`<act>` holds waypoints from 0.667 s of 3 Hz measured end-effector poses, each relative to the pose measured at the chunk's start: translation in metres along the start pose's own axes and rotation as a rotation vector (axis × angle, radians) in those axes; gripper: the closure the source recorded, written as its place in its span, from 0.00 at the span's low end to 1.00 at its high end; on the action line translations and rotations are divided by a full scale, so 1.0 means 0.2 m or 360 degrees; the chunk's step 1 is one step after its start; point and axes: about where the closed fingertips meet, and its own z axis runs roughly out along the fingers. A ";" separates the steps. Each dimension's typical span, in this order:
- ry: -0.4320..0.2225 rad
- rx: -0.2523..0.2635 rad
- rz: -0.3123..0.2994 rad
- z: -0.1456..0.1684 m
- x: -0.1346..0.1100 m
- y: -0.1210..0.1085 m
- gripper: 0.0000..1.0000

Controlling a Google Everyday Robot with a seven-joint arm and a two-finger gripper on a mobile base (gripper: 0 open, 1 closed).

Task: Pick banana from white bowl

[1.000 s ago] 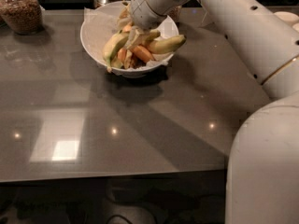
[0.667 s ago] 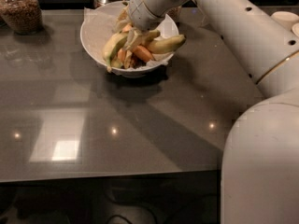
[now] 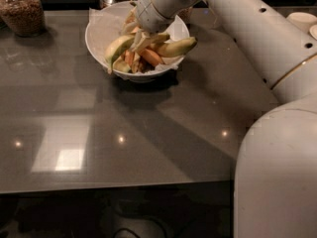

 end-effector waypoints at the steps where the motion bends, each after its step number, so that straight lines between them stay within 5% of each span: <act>1: 0.0003 0.0020 -0.0003 -0.05 -0.02 0.00 1.00; 2: 0.0023 0.0025 -0.0011 -0.15 -0.05 0.02 1.00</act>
Offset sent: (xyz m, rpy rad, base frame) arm -0.0347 -0.0313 0.0437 -0.0090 -0.0428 -0.0224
